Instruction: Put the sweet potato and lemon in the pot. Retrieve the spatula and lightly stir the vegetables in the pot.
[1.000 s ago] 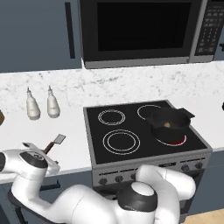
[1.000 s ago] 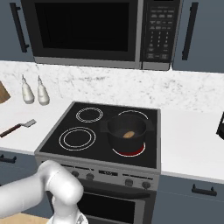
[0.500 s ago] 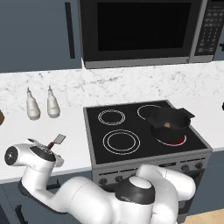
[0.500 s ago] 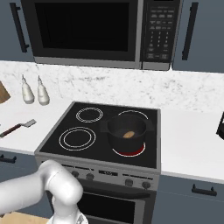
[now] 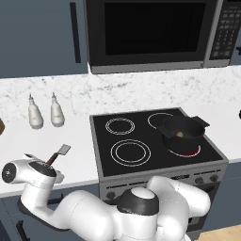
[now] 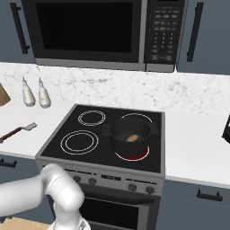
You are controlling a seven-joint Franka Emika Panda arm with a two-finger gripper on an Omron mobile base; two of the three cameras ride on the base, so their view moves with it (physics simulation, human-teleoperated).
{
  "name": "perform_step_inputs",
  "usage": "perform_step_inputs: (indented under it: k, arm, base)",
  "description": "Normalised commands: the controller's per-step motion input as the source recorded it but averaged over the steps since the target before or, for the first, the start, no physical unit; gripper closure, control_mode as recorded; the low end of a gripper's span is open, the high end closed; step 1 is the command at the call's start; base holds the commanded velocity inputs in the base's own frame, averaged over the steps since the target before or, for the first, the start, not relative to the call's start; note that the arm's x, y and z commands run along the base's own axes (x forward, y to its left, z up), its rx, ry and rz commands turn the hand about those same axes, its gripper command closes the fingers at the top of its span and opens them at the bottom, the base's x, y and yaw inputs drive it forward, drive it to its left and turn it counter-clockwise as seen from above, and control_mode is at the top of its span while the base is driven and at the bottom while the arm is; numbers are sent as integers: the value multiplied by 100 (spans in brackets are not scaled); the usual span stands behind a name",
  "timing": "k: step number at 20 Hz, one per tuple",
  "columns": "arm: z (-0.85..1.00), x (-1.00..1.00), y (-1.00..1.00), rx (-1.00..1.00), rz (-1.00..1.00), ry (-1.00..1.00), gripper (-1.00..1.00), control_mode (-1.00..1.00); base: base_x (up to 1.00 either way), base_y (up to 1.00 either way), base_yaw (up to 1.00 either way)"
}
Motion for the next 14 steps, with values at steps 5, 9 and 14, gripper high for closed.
perform_step_inputs:
  k: [5, 9, 14]
  arm:
    - [-13, 0, 22, 0, 0, 4, -100, -100]
    - [-17, 1, 14, -1, 0, 4, -100, -100]
    - [-18, 15, 13, -3, 0, 1, -100, -100]
  base:
    - [0, 0, 0]
    - [0, 0, 0]
    - [0, 0, 0]
